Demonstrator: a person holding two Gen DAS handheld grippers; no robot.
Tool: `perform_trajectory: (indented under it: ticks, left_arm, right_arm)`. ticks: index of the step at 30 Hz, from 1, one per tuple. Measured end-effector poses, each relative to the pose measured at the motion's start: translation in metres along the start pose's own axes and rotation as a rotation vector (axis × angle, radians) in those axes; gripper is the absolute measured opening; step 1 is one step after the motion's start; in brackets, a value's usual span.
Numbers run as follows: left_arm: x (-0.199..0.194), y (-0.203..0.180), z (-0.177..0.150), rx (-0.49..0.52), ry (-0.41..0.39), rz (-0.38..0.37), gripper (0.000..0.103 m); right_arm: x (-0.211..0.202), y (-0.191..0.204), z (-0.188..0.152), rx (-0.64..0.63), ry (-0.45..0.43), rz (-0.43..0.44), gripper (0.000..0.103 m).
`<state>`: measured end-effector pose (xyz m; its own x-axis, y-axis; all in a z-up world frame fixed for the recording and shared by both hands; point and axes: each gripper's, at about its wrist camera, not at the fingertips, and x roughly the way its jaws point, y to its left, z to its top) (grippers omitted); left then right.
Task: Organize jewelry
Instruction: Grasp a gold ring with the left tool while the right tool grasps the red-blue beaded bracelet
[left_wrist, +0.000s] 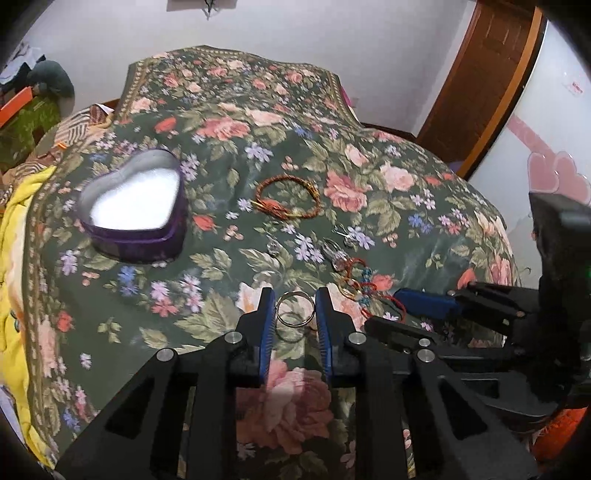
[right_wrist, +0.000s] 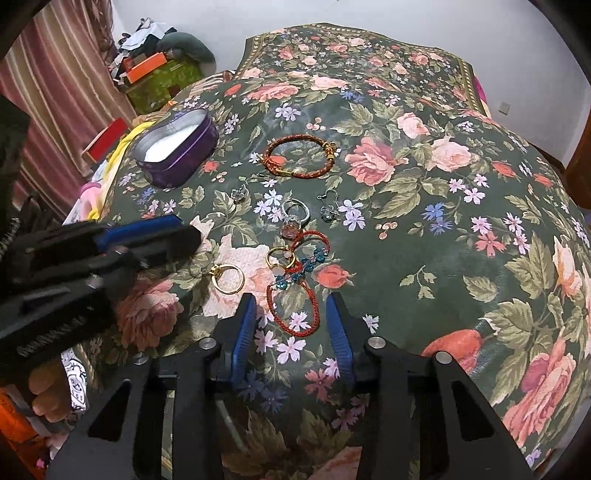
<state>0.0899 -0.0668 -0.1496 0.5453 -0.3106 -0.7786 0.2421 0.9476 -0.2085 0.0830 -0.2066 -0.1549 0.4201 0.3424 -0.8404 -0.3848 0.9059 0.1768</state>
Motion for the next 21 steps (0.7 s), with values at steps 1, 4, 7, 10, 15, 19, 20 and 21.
perform_trajectory:
  ticks: [1,4,7,10,15,19,20,21]
  left_arm:
    - [-0.002,0.001,0.000,-0.002,-0.003,0.005,0.021]
    - [-0.004,0.004,0.001,-0.009,-0.009,0.014,0.021]
    - [-0.005,0.005,0.001,-0.014,-0.013,0.020,0.021]
    - [-0.008,0.005,0.001,-0.013,-0.020,0.028,0.021]
    - [-0.015,0.006,0.003,-0.015,-0.037,0.037,0.021]
    - [-0.021,0.008,0.003,-0.022,-0.048,0.044,0.021]
    - [-0.022,0.008,0.004,-0.024,-0.051,0.047,0.021]
    - [-0.023,0.008,0.004,-0.026,-0.053,0.049,0.021]
  right_arm:
    - [0.001,0.000,0.000,-0.001,-0.001,-0.003,0.032]
    - [0.003,0.000,0.000,-0.004,-0.004,-0.015,0.022]
    - [0.005,-0.003,0.000,-0.005,-0.009,-0.024,0.011]
    - [0.004,-0.005,0.000,0.002,-0.011,-0.024,0.006]
    - [-0.001,-0.013,0.002,0.057,-0.008,0.003,0.003]
    - [-0.011,-0.017,0.004,0.090,-0.032,0.012,0.003]
    - [-0.015,-0.017,0.005,0.092,-0.043,0.009,0.003]
    - [-0.019,-0.017,0.005,0.093,-0.053,0.007,0.003]
